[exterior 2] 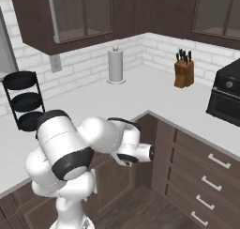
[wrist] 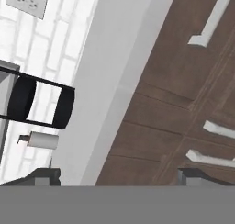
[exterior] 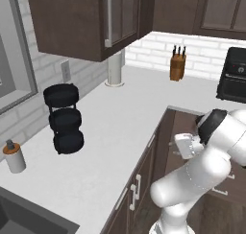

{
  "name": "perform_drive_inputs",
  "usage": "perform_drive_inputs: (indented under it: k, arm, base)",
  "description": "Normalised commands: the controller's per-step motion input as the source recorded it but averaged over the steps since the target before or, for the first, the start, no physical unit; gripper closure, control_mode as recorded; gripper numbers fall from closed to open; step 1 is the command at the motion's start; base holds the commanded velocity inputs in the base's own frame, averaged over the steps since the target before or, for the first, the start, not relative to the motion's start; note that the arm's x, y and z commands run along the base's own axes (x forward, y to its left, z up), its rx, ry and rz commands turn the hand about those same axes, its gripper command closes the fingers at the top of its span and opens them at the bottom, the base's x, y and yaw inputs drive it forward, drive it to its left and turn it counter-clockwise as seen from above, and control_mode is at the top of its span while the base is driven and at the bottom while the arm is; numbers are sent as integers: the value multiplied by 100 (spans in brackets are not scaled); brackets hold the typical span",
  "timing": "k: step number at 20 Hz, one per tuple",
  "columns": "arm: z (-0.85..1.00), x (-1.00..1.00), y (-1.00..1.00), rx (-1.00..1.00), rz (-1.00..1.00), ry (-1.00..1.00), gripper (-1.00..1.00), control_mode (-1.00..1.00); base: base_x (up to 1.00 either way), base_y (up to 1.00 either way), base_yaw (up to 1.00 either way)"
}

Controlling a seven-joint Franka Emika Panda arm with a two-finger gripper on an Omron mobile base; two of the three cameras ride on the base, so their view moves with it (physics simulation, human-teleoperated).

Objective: Take a straw from the drawer in front and place it inside the glass cup on the dining counter.

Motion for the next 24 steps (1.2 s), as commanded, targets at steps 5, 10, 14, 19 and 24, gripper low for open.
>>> perform_drive_inputs:
  k: [5,10,14,19,24]
  arm:
    - [-3,8,0,3,0,0,-100,-100]
    - [-3,26,21,0,-2,1,-100,-100]
    - [-17,25,38,0,-3,0,-100,-100]
    - [-31,17,30,0,-1,0,-100,-100]
    - [-17,27,1,4,0,0,-100,-100]
  base:
    - [0,0,0]
    - [0,0,0]
    - [0,0,0]
    - [0,0,0]
    - [0,0,0]
